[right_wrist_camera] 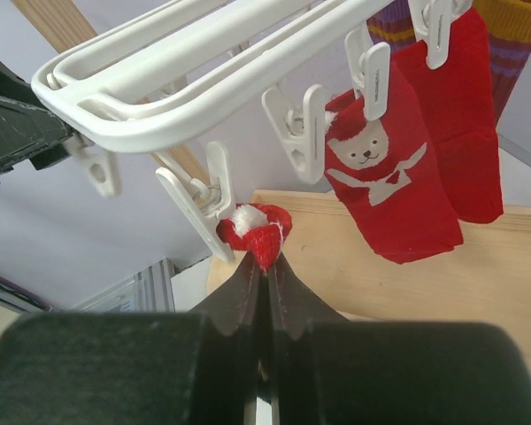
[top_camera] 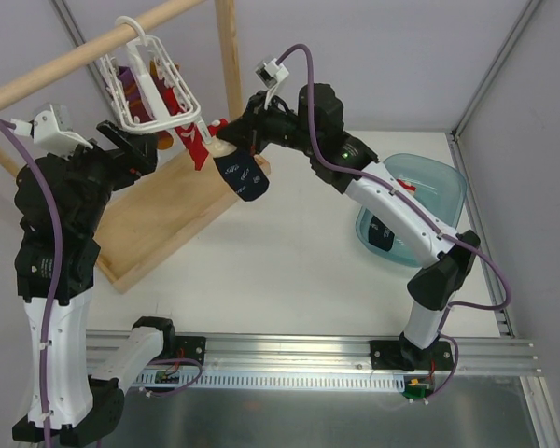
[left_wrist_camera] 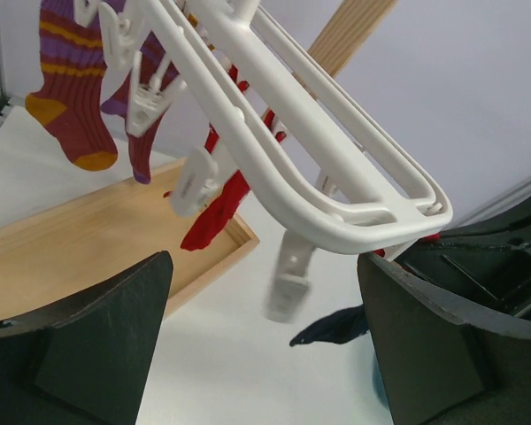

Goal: Clip the socks to the hanger
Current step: Clamp the sock onto the hanger.

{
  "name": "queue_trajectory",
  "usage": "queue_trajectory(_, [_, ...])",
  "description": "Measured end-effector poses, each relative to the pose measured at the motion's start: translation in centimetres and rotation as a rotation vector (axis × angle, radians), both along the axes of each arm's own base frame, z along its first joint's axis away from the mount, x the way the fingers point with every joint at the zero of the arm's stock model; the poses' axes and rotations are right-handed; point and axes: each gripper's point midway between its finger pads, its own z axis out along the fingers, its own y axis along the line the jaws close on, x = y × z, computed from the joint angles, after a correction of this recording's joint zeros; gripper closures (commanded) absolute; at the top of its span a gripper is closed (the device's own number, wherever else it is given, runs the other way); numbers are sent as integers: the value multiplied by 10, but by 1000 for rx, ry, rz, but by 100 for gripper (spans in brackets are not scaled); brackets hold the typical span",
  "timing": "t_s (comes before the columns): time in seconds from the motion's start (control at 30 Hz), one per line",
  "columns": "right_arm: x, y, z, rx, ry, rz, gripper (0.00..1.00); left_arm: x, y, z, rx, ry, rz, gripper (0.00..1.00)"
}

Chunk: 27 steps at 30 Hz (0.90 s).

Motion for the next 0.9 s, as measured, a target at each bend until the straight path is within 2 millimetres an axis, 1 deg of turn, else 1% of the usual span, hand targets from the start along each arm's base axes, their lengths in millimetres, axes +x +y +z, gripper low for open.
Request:
queue_trajectory(0.07, [1, 0, 0, 4, 4, 4, 98, -1, 4, 1, 3, -5, 23, 14])
queue_trajectory(0.17, [1, 0, 0, 6, 10, 9, 98, -1, 6, 3, 15, -16, 27, 18])
queue_trajectory(0.27, [0, 1, 0, 7, 12, 19, 98, 2, 3, 6, 27, -33, 9, 24])
queue_trajectory(0.4, [-1, 1, 1, 10, 10, 23, 98, 10, -8, 10, 38, -51, -52, 31])
queue_trajectory(0.5, [0, 1, 2, 14, 7, 23, 98, 17, -15, 9, 40, -48, -87, 40])
queue_trajectory(0.57, [0, 1, 2, 14, 6, 22, 98, 22, -17, 6, 43, -42, -100, 44])
queue_trajectory(0.6, [0, 0, 2, 14, 7, 21, 98, 24, -19, 5, 43, -38, -107, 50])
queue_trajectory(0.67, [2, -1, 2, 14, 6, 18, 96, 27, -20, 3, 41, -36, -113, 55])
queue_trajectory(0.73, [3, -2, 2, 14, 6, 15, 95, 31, -20, 1, 38, -38, -114, 62])
queue_trajectory(0.77, [4, -2, 2, 14, 6, 12, 93, 32, -20, 1, 35, -40, -114, 64])
queue_trajectory(0.8, [5, -3, 2, 13, 6, 11, 91, 33, -20, 1, 33, -43, -113, 70])
queue_trajectory(0.83, [6, -4, 2, 11, 5, 6, 88, 33, -20, 1, 27, -46, -113, 72])
queue_trajectory(0.87, [7, -5, 1, 6, 6, -1, 81, 34, -20, 1, 23, -49, -112, 73])
queue_trajectory(0.9, [8, -6, 1, 0, 9, -6, 77, 34, -21, 2, 18, -56, -112, 73])
